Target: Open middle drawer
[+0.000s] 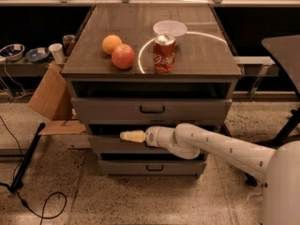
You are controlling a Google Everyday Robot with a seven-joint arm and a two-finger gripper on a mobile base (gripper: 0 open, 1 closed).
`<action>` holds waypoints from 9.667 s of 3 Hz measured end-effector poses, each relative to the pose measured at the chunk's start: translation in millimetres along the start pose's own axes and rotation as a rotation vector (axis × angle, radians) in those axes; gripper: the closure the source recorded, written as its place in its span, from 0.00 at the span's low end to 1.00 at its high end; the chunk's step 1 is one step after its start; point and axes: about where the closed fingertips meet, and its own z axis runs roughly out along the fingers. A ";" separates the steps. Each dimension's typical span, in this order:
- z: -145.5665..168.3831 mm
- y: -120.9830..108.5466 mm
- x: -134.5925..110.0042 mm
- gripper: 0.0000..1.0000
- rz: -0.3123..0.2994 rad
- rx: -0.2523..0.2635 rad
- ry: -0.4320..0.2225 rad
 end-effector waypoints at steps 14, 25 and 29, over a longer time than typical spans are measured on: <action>-64.8 7.1 31.3 0.00 0.219 -0.110 0.185; -37.2 -12.0 20.9 0.00 0.202 -0.073 0.042; -68.3 -17.8 69.3 0.00 0.205 -0.056 0.306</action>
Offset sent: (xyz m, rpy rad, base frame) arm -0.0125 -0.0092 0.0002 -0.0873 0.1384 0.0915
